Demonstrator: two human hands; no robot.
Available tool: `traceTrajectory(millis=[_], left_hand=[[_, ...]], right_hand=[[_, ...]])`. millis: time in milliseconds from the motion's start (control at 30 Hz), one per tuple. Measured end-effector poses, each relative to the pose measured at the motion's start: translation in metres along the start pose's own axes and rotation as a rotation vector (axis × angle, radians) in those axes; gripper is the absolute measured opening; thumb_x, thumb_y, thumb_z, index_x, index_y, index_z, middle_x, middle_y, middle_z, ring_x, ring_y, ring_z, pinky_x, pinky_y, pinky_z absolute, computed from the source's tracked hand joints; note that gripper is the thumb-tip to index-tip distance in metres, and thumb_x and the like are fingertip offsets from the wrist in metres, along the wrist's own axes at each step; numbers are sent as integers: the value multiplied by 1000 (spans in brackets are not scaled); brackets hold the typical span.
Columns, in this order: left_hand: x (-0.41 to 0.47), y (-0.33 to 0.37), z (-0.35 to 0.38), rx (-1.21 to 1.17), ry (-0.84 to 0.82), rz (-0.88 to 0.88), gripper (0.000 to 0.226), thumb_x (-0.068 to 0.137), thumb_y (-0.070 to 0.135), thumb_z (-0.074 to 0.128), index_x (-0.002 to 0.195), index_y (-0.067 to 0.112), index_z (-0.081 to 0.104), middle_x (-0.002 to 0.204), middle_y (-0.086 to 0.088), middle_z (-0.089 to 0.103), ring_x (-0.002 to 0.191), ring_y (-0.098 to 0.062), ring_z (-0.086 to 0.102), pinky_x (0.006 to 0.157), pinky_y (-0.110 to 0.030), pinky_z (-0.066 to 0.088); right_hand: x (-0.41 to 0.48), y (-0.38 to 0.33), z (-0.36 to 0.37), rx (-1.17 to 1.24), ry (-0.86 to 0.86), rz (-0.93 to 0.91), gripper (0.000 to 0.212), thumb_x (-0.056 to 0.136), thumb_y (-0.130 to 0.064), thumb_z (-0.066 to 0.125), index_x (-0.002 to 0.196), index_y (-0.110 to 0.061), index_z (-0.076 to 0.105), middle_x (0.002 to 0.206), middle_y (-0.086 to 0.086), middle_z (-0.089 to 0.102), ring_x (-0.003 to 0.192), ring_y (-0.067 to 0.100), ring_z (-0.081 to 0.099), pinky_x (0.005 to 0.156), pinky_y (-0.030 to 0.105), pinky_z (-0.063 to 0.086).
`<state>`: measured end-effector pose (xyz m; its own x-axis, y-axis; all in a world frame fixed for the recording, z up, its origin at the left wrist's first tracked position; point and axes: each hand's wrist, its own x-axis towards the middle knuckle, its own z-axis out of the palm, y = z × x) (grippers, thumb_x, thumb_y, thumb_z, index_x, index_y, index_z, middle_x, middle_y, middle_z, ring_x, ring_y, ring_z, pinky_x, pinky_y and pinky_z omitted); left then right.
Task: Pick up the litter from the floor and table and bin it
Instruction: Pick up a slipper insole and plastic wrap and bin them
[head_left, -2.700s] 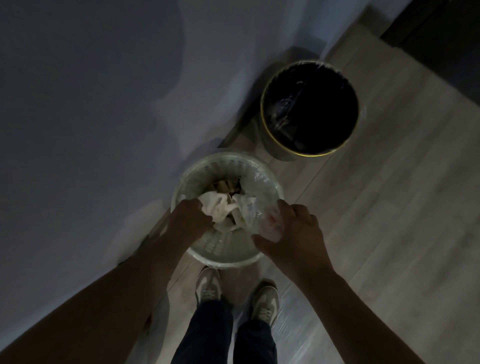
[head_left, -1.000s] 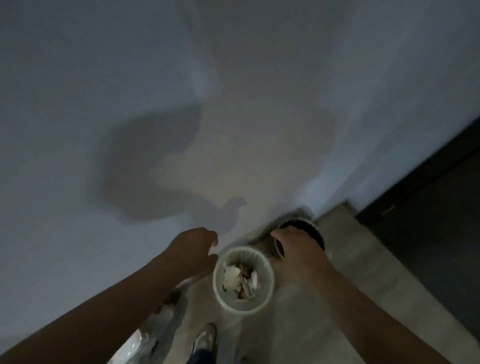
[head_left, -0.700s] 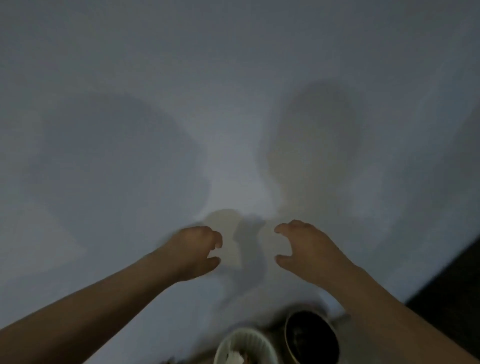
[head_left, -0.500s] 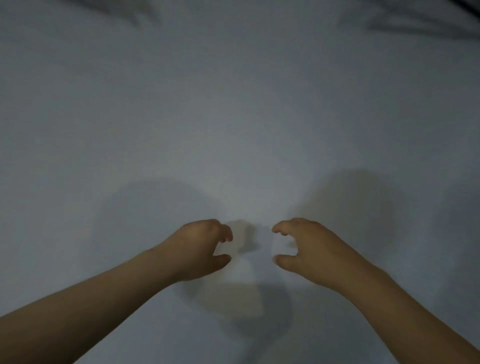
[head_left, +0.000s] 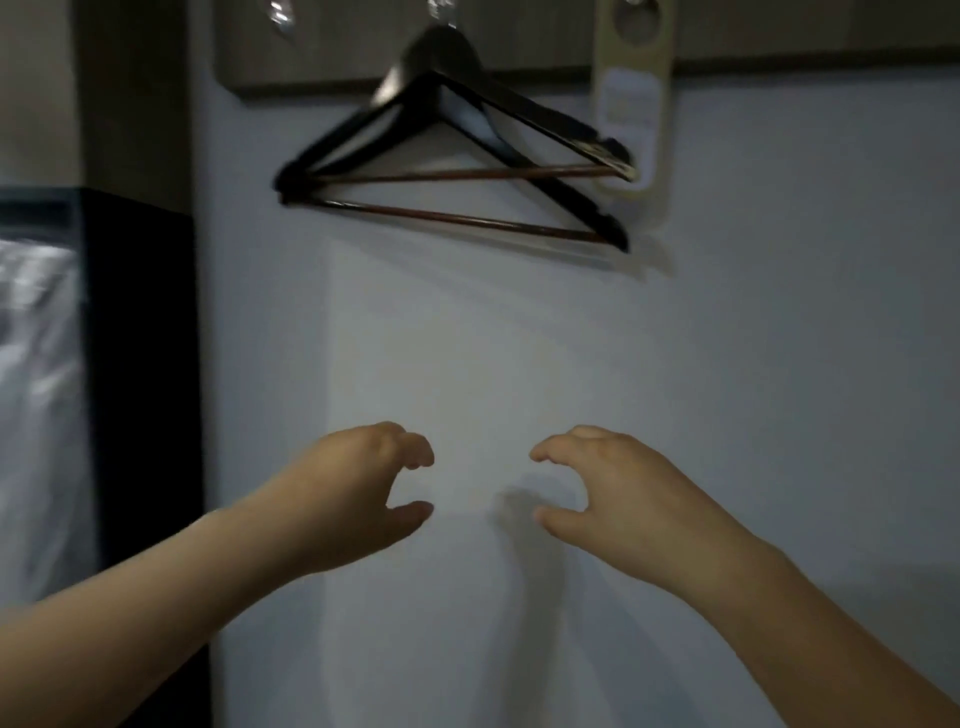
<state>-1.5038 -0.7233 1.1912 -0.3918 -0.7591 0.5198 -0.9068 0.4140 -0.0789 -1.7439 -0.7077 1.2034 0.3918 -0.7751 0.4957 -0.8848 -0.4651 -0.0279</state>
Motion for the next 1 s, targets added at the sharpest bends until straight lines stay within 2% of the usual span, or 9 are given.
traceTrajectory(millis=[233, 367, 467, 567, 667, 833, 1000], left_hand=[[-84, -112, -44, 68, 16, -175, 45, 84, 53, 59, 125, 37, 52, 115, 21, 53, 104, 1, 55, 85, -10, 39], [-133, -158, -66, 107, 5, -292, 44, 82, 51, 62, 123, 35, 55, 117, 18, 56, 103, -4, 58, 86, -18, 45], [-165, -188, -81, 157, 20, -375, 43, 82, 50, 63, 122, 33, 56, 118, 16, 58, 105, -5, 59, 84, -14, 41], [-193, -214, -92, 209, 24, -460, 44, 83, 52, 62, 123, 37, 54, 120, 18, 56, 107, -4, 57, 88, -18, 44], [-215, -236, -102, 260, 31, -549, 44, 82, 53, 62, 123, 37, 54, 120, 18, 57, 106, -4, 57, 89, -21, 46], [-242, -263, -115, 364, 20, -680, 42, 83, 51, 61, 122, 37, 54, 120, 18, 57, 105, -1, 55, 88, -16, 44], [-258, -283, -131, 444, 15, -818, 41, 84, 47, 61, 123, 37, 53, 121, 19, 55, 107, 0, 53, 87, -12, 41]], right_hand=[[67, -120, 32, 106, 52, -210, 48, 86, -44, 58, 133, -33, 49, 126, -14, 52, 118, 4, 48, 94, 19, 38], [97, -183, 58, 155, 18, -330, 51, 86, -44, 59, 134, -33, 49, 125, -13, 53, 119, 5, 47, 97, 21, 39], [119, -227, 73, 188, -5, -428, 52, 87, -46, 59, 135, -33, 47, 123, -13, 53, 115, 6, 50, 94, 21, 41], [142, -266, 86, 225, -6, -527, 52, 87, -47, 59, 135, -33, 47, 124, -14, 53, 114, 5, 50, 92, 22, 42], [165, -302, 100, 264, -16, -616, 53, 85, -48, 60, 134, -32, 48, 123, -11, 54, 114, 8, 51, 94, 28, 45], [204, -352, 121, 325, 18, -775, 54, 83, -47, 63, 133, -31, 50, 128, -8, 54, 122, 9, 49, 101, 26, 39], [239, -398, 144, 426, 15, -909, 52, 84, -48, 60, 132, -31, 50, 125, -10, 54, 120, 9, 49, 99, 27, 41]])
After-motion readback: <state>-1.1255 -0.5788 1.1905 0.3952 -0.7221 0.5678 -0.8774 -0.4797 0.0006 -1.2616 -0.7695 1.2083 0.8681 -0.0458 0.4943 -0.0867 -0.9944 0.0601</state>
